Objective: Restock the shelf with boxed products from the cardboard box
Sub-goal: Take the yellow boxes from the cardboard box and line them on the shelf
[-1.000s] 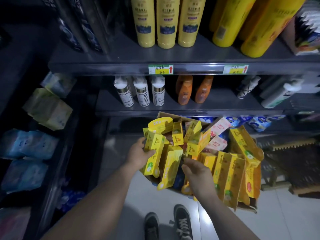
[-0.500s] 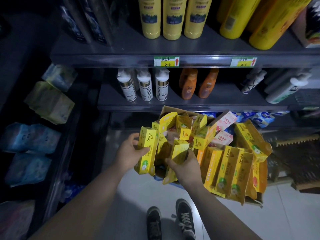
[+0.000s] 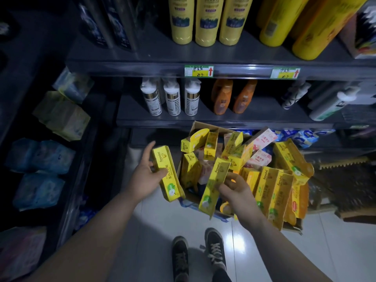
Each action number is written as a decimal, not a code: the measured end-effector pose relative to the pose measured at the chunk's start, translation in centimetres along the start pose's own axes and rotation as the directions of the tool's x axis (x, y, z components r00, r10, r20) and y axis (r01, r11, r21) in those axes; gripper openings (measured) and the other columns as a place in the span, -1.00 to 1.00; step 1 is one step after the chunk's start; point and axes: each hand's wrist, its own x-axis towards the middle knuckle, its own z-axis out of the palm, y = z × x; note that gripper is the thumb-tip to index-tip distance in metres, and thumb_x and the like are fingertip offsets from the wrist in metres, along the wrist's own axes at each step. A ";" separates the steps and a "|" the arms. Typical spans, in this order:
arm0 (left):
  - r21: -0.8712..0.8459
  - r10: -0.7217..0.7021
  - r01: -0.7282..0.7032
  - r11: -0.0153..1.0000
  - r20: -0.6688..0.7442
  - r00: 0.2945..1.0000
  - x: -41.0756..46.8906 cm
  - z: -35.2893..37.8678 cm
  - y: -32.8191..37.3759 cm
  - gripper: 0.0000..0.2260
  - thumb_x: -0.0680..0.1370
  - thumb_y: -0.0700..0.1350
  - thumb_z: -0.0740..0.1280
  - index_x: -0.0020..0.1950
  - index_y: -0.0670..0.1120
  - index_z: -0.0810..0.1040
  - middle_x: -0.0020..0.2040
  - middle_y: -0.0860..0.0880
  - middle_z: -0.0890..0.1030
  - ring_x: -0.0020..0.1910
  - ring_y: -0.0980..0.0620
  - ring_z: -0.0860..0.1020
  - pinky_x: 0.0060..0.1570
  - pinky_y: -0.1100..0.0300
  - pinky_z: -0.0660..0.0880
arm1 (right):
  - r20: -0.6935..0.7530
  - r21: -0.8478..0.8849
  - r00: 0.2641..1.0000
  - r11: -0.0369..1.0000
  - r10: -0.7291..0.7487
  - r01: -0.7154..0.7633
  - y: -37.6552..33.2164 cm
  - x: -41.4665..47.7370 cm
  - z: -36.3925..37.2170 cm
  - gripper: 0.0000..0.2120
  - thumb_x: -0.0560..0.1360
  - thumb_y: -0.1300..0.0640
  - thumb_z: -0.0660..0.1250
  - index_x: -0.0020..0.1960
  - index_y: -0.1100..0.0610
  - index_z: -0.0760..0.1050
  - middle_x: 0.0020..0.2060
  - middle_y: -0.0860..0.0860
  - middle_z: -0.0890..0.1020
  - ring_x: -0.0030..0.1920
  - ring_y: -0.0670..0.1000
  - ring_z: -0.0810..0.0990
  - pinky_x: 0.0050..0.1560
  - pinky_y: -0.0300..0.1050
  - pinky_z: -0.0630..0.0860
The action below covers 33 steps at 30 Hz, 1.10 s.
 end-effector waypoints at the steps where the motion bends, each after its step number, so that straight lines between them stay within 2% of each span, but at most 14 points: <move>1: -0.021 0.005 -0.005 1.000 -0.012 1.000 -0.3 -0.2 0.5 -0.30 0.49 -0.28 0.39 0.46 0.21 0.16 -0.07 0.00 0.51 -0.10 0.03 0.58 0.02 0.01 0.59 | 0.023 0.013 1.000 1.000 -0.002 0.001 -0.4 -0.3 -0.4 -0.77 0.53 0.20 0.34 0.19 0.14 0.48 -0.09 0.07 0.69 -0.19 -0.02 0.68 -0.23 -0.10 0.52; 3: -0.058 0.015 -0.017 0.998 -0.041 0.999 -0.9 -0.8 1.6 -0.38 0.48 -0.29 0.39 0.41 0.13 0.24 -0.07 0.02 0.51 -0.10 0.05 0.58 0.06 -0.07 0.57 | 0.029 0.059 0.999 0.998 0.028 -0.030 -1.3 -0.8 -0.8 -0.84 0.58 0.13 0.27 0.12 0.09 0.56 -0.08 0.13 0.69 -0.12 0.12 0.67 -0.12 0.09 0.50; 5: -0.105 0.009 -0.015 0.994 -0.064 0.998 -1.5 -1.4 2.5 -0.43 0.47 -0.26 0.41 0.36 0.09 0.26 -0.03 0.02 0.52 -0.04 0.03 0.59 0.03 -0.06 0.58 | 0.001 0.164 0.995 0.982 0.099 -0.098 -2.6 -1.5 -1.0 -0.79 0.61 0.10 0.19 0.10 0.14 0.56 -0.13 0.17 0.69 -0.13 0.16 0.66 -0.08 0.07 0.58; 7: -0.182 -0.013 -0.005 0.983 -0.094 0.995 -2.1 -1.9 3.3 -0.48 0.48 -0.26 0.42 0.31 0.03 0.25 0.02 0.00 0.54 0.01 -0.07 0.61 -0.01 -0.07 0.60 | -0.010 0.224 0.983 0.958 0.184 -0.177 -4.0 -2.3 -1.1 -0.79 0.61 0.06 0.17 0.03 0.14 0.54 -0.31 0.11 0.70 -0.27 0.13 0.66 -0.24 -0.02 0.57; 9: -0.234 -0.029 -0.005 0.972 -0.143 0.989 -2.9 -2.4 4.1 -0.52 0.47 -0.25 0.43 0.26 -0.02 0.26 0.10 -0.09 0.55 0.04 -0.11 0.61 -0.03 -0.09 0.60 | 0.011 0.270 0.974 0.937 0.228 -0.222 -5.3 -3.0 -1.0 -0.77 0.62 0.03 0.17 0.02 0.15 0.53 -0.37 0.10 0.69 -0.33 0.12 0.67 -0.31 -0.04 0.57; 13: -0.287 -0.015 -0.056 0.956 -0.240 0.971 -4.9 -4.0 5.7 -0.61 0.49 -0.23 0.41 0.19 -0.07 0.28 0.14 -0.16 0.54 0.05 -0.10 0.60 -0.07 0.02 0.60 | 0.084 0.256 0.967 0.933 0.241 -0.254 -7.5 -3.7 0.5 -0.62 0.61 -0.12 0.12 0.10 0.12 0.57 -0.07 0.17 0.70 0.00 0.27 0.65 -0.05 0.12 0.55; 15: -0.301 0.002 -0.091 0.949 -0.282 0.959 -6.2 -5.3 6.5 -0.57 0.48 -0.23 0.41 0.24 -0.03 0.29 0.10 -0.14 0.57 0.03 -0.06 0.61 -0.08 0.04 0.60 | 0.154 0.225 0.961 0.939 0.229 -0.259 -9.3 -4.2 1.4 -0.58 0.60 -0.15 0.12 0.17 0.12 0.56 0.03 0.18 0.68 0.06 0.25 0.64 0.10 0.17 0.53; 18: -0.354 0.018 -0.141 0.925 -0.329 0.944 -8.7 -7.5 7.6 -0.47 0.49 -0.24 0.39 0.33 0.15 0.28 0.02 -0.02 0.59 -0.03 0.00 0.61 -0.13 0.06 0.61 | 0.290 0.164 0.939 0.957 0.185 -0.239 -12.7 -5.5 2.7 -0.72 0.60 0.02 0.19 0.16 0.16 0.54 0.03 0.21 0.68 0.01 0.21 0.65 -0.06 0.10 0.57; 20: -0.389 0.011 -0.174 0.905 -0.388 0.922 -10.6 -8.8 8.2 -0.51 0.46 -0.23 0.42 0.30 0.11 0.36 0.01 0.00 0.58 -0.05 0.03 0.61 -0.19 0.10 0.62 | 0.404 0.088 0.901 0.974 0.155 -0.207 -14.4 -6.3 3.5 -0.73 0.53 0.13 0.28 0.18 0.20 0.53 0.02 0.21 0.68 -0.04 0.21 0.67 -0.15 0.05 0.60; 23: -0.445 -0.051 -0.216 0.869 -0.515 0.855 -13.7 -10.4 8.9 -0.65 0.50 -0.24 0.40 0.23 -0.02 0.42 -0.02 -0.03 0.59 -0.09 0.05 0.61 -0.29 0.22 0.62 | 0.513 -0.038 0.854 0.996 0.091 -0.083 -16.6 -7.6 5.2 -0.71 0.46 0.32 0.35 0.18 0.29 0.52 -0.07 0.24 0.67 -0.27 0.15 0.69 -0.47 -0.14 0.55; 24: -0.457 -0.077 -0.225 0.860 -0.553 0.830 -14.9 -10.8 9.1 -0.66 0.50 -0.21 0.41 0.22 -0.04 0.41 0.00 -0.03 0.59 -0.08 0.05 0.61 -0.27 0.22 0.62 | 0.534 -0.071 0.843 0.997 0.073 -0.041 -17.2 -8.0 5.9 -0.71 0.45 0.36 0.36 0.16 0.30 0.52 -0.09 0.23 0.66 -0.32 0.13 0.68 -0.51 -0.17 0.53; 28: -0.474 -0.151 -0.285 0.833 -0.690 0.708 -20.4 -11.7 9.5 -0.64 0.48 -0.13 0.44 0.19 -0.14 0.38 0.02 -0.07 0.60 -0.05 0.00 0.62 -0.20 0.17 0.62 | 0.584 -0.164 0.811 0.982 0.022 0.092 -18.4 -9.4 8.8 -0.60 0.34 0.34 0.45 0.17 0.30 0.56 -0.06 0.17 0.71 -0.11 0.14 0.70 -0.14 -0.02 0.61; 31: -0.475 -0.205 -0.322 0.819 -0.766 0.609 -24.9 -12.3 9.2 -0.69 0.49 -0.11 0.42 0.13 -0.13 0.39 -0.02 -0.03 0.59 -0.09 0.05 0.61 -0.22 0.20 0.60 | 0.648 -0.164 0.762 0.981 0.025 0.107 -19.2 -11.1 11.0 -0.66 0.40 0.35 0.41 0.17 0.26 0.55 -0.04 0.16 0.70 -0.11 0.13 0.71 -0.27 -0.06 0.63; 33: -0.469 -0.228 -0.363 0.805 -0.810 0.541 -27.9 -12.6 8.6 -0.72 0.48 -0.07 0.42 0.07 -0.07 0.39 0.01 -0.04 0.58 -0.07 0.03 0.61 -0.20 0.16 0.60 | 0.697 -0.160 0.716 0.982 0.039 0.102 -19.7 -12.7 12.5 -0.69 0.44 0.31 0.40 0.17 0.22 0.54 -0.03 0.16 0.70 -0.12 0.12 0.71 -0.21 0.02 0.66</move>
